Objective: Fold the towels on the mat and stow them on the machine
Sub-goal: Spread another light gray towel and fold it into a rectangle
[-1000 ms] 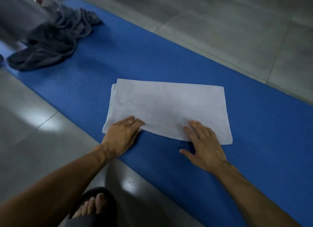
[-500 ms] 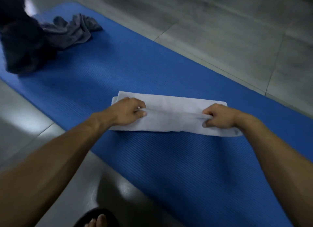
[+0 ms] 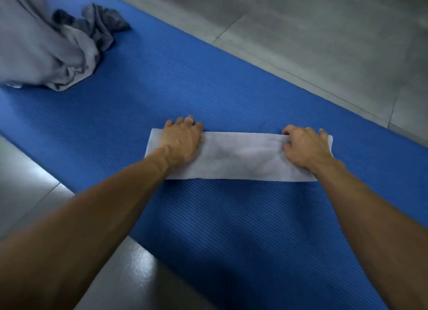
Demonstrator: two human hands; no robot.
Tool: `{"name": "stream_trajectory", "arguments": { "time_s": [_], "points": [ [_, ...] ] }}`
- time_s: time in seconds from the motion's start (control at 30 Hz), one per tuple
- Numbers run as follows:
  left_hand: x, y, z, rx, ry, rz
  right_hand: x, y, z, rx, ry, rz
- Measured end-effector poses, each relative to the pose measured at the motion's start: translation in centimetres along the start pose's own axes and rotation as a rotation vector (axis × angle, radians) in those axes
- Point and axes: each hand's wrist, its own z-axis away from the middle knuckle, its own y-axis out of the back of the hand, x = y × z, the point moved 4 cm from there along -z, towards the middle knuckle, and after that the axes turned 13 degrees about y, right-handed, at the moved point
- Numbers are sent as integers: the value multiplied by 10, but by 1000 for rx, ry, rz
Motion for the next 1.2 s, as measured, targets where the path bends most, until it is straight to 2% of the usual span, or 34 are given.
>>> {"name": "stream_trajectory", "arguments": {
  "time_s": [0.07, 0.13, 0.23, 0.3, 0.37, 0.47, 0.6, 0.7, 0.77, 0.83, 0.9, 1.0, 1.1, 1.2],
  "points": [
    [8, 0, 2, 82, -29, 71, -2, 1, 0, -28, -36, 2],
    [22, -6, 14, 141, -134, 163, -16, 6, 1, -5, -39, 73],
    [39, -26, 32, 26, -200, 184, -72, -2, -1, 176, 171, 28],
    [38, -37, 35, -3, -190, 98, -112, -25, 1, 158, 299, -72],
    [31, -39, 34, 10, -199, 65, -118, -46, 5, 86, 322, -47],
    [14, -38, 33, 8, -186, 106, -57, -54, 21, 19, 263, 61],
    [14, -38, 35, 22, -173, 104, 41, -46, 44, -83, 13, 106],
    [17, -36, 34, 35, -144, 96, 27, -37, 45, 18, -118, 108],
    [17, -38, 35, 25, -145, 107, -28, -37, 41, 129, 17, 41],
    [15, -40, 35, 26, -166, 123, -80, -52, 42, 100, 235, -10],
    [11, -39, 34, 25, -198, 134, -89, -64, 45, 39, 294, 13],
    [-6, -42, 33, 0, -179, 104, -37, -65, 58, 38, 169, 50],
    [-33, -42, 34, 5, -63, 53, 6, -61, 77, -27, -4, 90],
    [-49, -30, 34, 42, -5, 66, -6, -50, 78, -48, -72, 87]
  ]
}}
